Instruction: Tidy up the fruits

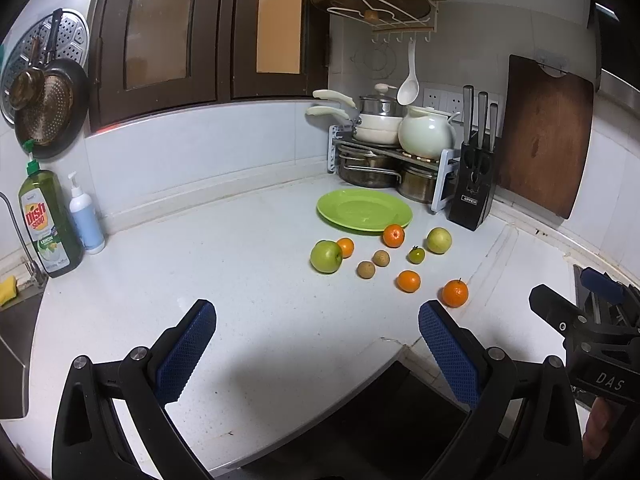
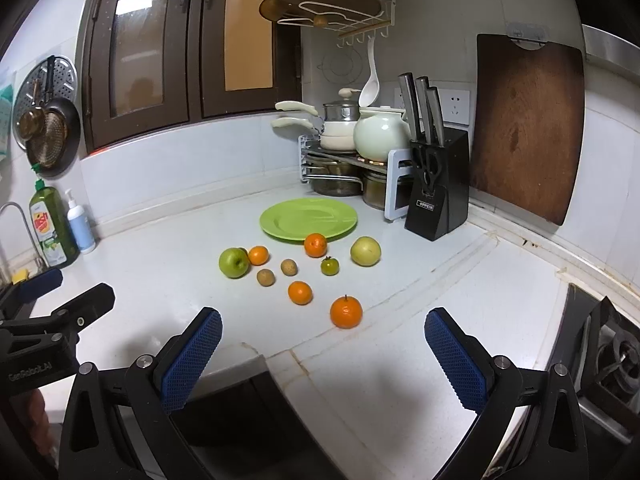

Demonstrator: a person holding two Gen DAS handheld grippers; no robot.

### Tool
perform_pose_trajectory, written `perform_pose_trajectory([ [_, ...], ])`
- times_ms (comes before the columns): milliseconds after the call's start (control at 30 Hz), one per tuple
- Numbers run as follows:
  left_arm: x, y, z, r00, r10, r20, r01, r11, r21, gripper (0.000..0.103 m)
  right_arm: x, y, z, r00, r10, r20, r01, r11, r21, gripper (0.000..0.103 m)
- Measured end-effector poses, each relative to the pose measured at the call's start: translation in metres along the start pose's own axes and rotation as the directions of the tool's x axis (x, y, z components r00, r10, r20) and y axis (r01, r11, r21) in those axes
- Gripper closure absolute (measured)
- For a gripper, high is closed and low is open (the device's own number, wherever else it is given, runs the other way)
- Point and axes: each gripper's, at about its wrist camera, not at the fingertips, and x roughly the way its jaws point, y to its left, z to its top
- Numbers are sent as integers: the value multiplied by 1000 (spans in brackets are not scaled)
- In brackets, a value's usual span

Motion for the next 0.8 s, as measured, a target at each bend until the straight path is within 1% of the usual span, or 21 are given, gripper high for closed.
perform_pose_trajectory([
  [433, 0, -8, 3, 1000, 3, 16, -3, 1000, 1, 0, -1, 6, 1, 1000, 2, 11, -2, 1000, -3, 1],
  [800, -3, -7, 2, 1000, -2, 29, 2, 1000, -4, 0, -1, 6, 2, 1000, 4, 15, -4, 1000, -2, 1],
])
